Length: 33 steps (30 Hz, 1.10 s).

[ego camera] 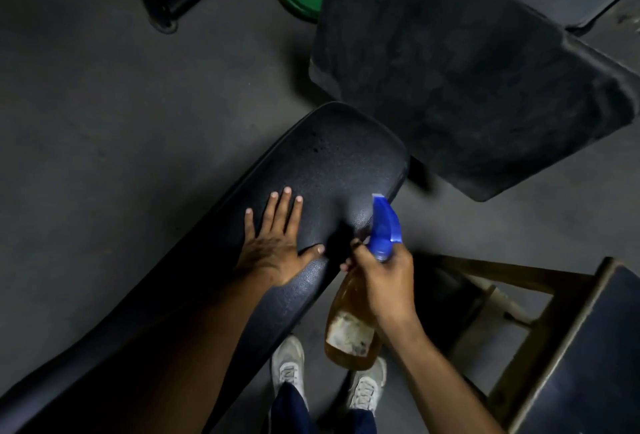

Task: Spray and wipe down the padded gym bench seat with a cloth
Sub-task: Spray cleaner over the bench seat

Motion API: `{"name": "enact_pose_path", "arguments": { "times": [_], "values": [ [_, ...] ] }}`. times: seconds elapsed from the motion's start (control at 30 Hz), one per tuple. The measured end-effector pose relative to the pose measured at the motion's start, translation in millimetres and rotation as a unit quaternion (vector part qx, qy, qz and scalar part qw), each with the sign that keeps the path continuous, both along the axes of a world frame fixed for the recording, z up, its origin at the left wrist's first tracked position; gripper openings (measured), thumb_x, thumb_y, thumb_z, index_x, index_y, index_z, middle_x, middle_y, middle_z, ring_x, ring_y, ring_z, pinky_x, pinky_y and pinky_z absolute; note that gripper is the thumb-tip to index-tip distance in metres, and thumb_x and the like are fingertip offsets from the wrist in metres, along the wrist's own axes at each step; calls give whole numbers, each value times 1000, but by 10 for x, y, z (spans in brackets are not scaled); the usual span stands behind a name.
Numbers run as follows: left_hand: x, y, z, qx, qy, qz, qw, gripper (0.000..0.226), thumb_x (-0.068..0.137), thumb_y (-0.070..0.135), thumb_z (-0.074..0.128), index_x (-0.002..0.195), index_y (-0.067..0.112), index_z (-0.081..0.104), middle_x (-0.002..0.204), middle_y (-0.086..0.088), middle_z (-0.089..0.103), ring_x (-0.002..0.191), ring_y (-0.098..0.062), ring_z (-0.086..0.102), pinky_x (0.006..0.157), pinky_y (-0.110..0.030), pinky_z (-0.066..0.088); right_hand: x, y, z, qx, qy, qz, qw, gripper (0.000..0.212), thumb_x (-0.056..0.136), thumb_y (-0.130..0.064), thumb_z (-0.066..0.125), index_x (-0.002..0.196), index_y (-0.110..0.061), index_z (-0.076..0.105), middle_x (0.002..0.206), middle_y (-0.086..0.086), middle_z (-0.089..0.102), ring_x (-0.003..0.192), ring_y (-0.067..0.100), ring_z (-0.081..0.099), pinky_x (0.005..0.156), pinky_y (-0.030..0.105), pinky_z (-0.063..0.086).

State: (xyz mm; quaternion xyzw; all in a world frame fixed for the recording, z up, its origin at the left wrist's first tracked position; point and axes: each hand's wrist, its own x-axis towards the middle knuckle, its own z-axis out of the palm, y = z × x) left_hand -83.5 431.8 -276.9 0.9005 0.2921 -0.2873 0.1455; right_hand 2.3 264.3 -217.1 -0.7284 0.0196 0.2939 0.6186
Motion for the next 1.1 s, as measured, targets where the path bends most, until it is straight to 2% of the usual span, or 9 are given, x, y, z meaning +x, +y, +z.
{"name": "enact_pose_path", "arguments": {
  "times": [0.17,0.3,0.4,0.53,0.63,0.8,0.93,1.0,1.1],
  "values": [
    [-25,1,6,5,-10,-7,1000,102,81,88,7,149,25,-35,153,4,-49,144,-18,-40,119,-59,-15,54,-205,-44,0,1,-51,999,12,85,-18,73,95,-20,66,65,4,67,59,27,69,65,42,53],
    [-23,-4,19,4,-14,-4,1000,101,82,88,10,147,26,-36,153,4,-49,144,-17,-41,119,-59,-15,67,-325,19,4,-7,-53,999,11,85,-18,73,91,-17,64,70,1,66,58,22,71,68,43,56],
    [-27,-1,11,3,-12,-6,1000,102,81,88,8,148,26,-36,152,5,-49,143,-17,-41,119,-60,-14,1,-370,41,-10,-15,-14,1000,14,83,-22,74,93,-19,65,69,1,65,57,18,70,68,41,56],
    [-22,6,-15,11,-10,-11,1000,102,81,87,9,149,25,-35,154,3,-48,145,-18,-39,119,-60,-13,-198,-381,52,-32,-29,81,996,18,82,-20,73,95,-30,67,70,3,68,61,27,73,65,37,57],
    [-33,1,-20,19,-22,-13,999,102,82,86,13,150,25,-33,156,3,-44,147,-19,-36,120,-60,-10,-369,-393,58,-59,-59,133,988,19,79,-22,73,94,-28,64,75,7,69,66,35,73,66,40,58],
    [-161,-16,12,39,-85,-8,996,103,84,83,19,157,22,-21,163,3,-32,151,-16,-25,124,-54,-5,-566,-461,90,-40,-29,120,992,20,79,-16,71,93,-30,67,79,14,69,63,28,73,64,31,57],
    [-488,-60,36,51,-92,5,994,103,84,83,12,156,18,-22,163,2,-32,152,-15,-24,125,-49,-3,-642,-580,51,-51,4,41,998,20,85,-11,80,95,-25,72,71,3,68,59,22,69,70,51,60],
    [-664,-81,51,64,-89,3,994,103,83,84,9,156,17,-22,163,1,-31,152,-15,-23,125,-49,-2,-633,-654,65,-61,15,-5,998,15,92,-1,77,97,-14,70,71,1,66,58,13,66,72,50,59],
    [-830,-105,45,75,-96,4,993,103,83,83,8,157,17,-18,165,1,-26,153,-16,-20,125,-49,0,-622,-717,124,-67,5,2,998,6,96,-2,74,96,-3,68,77,14,67,58,12,67,66,37,57]
  ]
}}
